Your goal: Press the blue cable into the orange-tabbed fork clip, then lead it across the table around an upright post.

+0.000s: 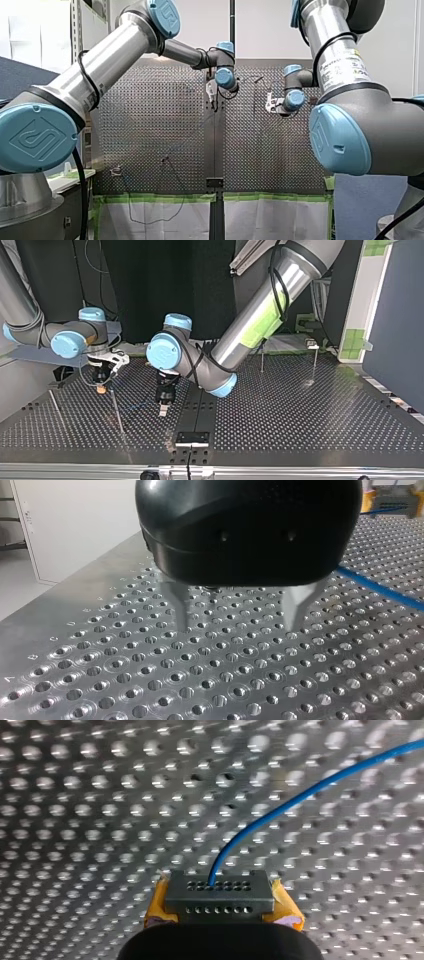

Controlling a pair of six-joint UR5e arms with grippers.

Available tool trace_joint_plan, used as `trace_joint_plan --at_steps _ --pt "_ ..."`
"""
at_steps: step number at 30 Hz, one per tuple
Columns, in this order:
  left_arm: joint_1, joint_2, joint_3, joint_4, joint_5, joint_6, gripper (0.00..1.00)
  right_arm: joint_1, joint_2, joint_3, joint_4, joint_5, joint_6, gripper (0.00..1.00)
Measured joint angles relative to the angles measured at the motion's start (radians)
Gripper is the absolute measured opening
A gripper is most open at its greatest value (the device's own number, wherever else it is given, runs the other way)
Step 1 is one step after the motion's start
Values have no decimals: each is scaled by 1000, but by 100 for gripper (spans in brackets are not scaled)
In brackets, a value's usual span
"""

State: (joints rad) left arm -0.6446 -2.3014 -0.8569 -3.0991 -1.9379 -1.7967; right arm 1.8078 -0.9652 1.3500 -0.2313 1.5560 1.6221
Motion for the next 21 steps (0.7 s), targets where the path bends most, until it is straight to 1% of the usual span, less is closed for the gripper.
trace_joint_plan --at_steps 5,8,13,16,19,21 --pt "-1 0 0 -1 -1 -1 100 -1 5 44 -44 0 8 0" --pt "-4 0 0 -1 -1 -1 100 -5 6 71 -72 1 11 0" --pt "-11 0 0 -2 -2 -1 100 -17 6 116 -117 2 16 0" --pt "-13 0 0 -3 -2 -2 100 -28 9 140 -141 5 19 0" --pt "-14 0 0 -3 -2 -2 100 -38 13 167 -169 7 26 0" --pt "-15 0 0 -3 -1 -3 100 -41 20 187 -187 7 30 0"
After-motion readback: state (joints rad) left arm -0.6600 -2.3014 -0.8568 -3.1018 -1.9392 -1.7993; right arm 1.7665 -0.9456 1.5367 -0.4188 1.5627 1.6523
